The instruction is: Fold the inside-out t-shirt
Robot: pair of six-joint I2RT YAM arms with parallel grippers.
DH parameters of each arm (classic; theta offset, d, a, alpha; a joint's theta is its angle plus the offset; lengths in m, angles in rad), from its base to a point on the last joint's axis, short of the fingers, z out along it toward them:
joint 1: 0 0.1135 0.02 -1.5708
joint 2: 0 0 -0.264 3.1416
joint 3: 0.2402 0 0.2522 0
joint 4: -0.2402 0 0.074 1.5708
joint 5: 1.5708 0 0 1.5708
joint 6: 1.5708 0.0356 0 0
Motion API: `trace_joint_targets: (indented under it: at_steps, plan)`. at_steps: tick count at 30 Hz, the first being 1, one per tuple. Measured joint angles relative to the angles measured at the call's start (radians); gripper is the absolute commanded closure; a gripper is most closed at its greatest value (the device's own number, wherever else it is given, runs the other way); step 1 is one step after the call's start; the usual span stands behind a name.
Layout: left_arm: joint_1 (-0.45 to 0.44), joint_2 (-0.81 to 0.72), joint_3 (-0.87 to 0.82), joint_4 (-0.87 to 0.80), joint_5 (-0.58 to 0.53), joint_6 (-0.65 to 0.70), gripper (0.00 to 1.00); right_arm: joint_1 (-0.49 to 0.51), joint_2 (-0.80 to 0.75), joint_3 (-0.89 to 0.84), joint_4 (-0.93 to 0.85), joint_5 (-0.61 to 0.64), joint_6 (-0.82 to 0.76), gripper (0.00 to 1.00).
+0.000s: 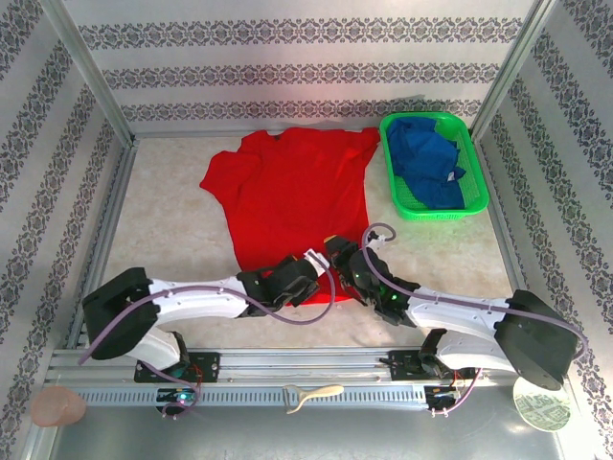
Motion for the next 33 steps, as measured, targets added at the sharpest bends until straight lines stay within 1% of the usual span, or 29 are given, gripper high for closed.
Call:
trace_joint_targets:
  at_steps: [1, 2, 3, 4, 5, 8, 10, 12, 13, 14, 16, 19, 21, 24, 26, 30, 33]
  plan:
    - [0.012, 0.012, 0.006, 0.0, -0.004, 0.005, 1.0, 0.0, -0.012, -0.003, 0.0, -0.005, -0.002, 0.47]
    - [0.029, 0.017, 0.017, -0.002, -0.002, 0.011, 1.0, 0.005, -0.032, -0.009, 0.004, -0.013, -0.005, 0.39]
    - [0.047, 0.015, 0.031, -0.003, 0.004, 0.017, 1.0, 0.011, -0.06, -0.02, 0.008, -0.019, -0.01, 0.38]
    - [0.064, 0.008, 0.053, -0.011, 0.018, 0.026, 1.0, 0.011, -0.093, -0.039, 0.014, -0.022, -0.02, 0.39]
    - [0.082, -0.003, 0.081, -0.031, 0.042, 0.039, 1.0, 0.011, -0.134, -0.066, 0.027, -0.018, -0.026, 0.42]
    - [0.115, -0.051, 0.175, -0.101, 0.116, 0.043, 1.0, 0.014, -0.248, -0.147, 0.026, -0.016, -0.066, 0.6]
    - [0.13, -0.081, 0.248, -0.146, 0.161, 0.046, 1.0, 0.035, -0.306, -0.199, -0.001, -0.016, -0.101, 0.67]
    - [0.137, -0.104, 0.324, -0.193, 0.205, 0.051, 1.0, 0.071, -0.351, -0.225, -0.044, -0.017, -0.152, 0.74]
    - [0.137, -0.11, 0.347, -0.21, 0.219, 0.053, 1.0, 0.092, -0.363, -0.225, -0.058, -0.016, -0.178, 0.75]
    - [0.137, -0.115, 0.369, -0.23, 0.237, 0.055, 1.0, 0.12, -0.369, -0.225, -0.058, -0.012, -0.207, 0.81]
    - [0.138, -0.119, 0.389, -0.262, 0.261, 0.06, 1.0, 0.172, -0.356, -0.223, -0.053, 0.003, -0.261, 0.87]
    - [0.138, -0.118, 0.394, -0.316, 0.289, 0.068, 1.0, 0.215, -0.26, -0.202, -0.023, 0.026, -0.328, 0.95]
    - [0.138, -0.116, 0.397, -0.355, 0.304, 0.074, 1.0, 0.219, -0.146, -0.171, 0.023, 0.037, -0.374, 1.0]
    - [0.138, -0.116, 0.398, -0.383, 0.32, 0.076, 1.0, 0.211, 0.024, -0.113, 0.124, 0.039, -0.423, 1.0]
    - [0.138, -0.116, 0.398, -0.398, 0.332, 0.078, 1.0, 0.188, 0.135, -0.081, 0.217, 0.034, -0.448, 1.0]
    - [0.138, -0.129, 0.397, -0.418, 0.356, 0.078, 1.0, 0.092, 0.338, -0.026, 0.395, 0.019, -0.495, 1.0]
    - [0.138, -0.167, 0.397, -0.43, 0.377, 0.077, 1.0, 0.029, 0.445, 0.016, 0.492, 0.013, -0.534, 1.0]
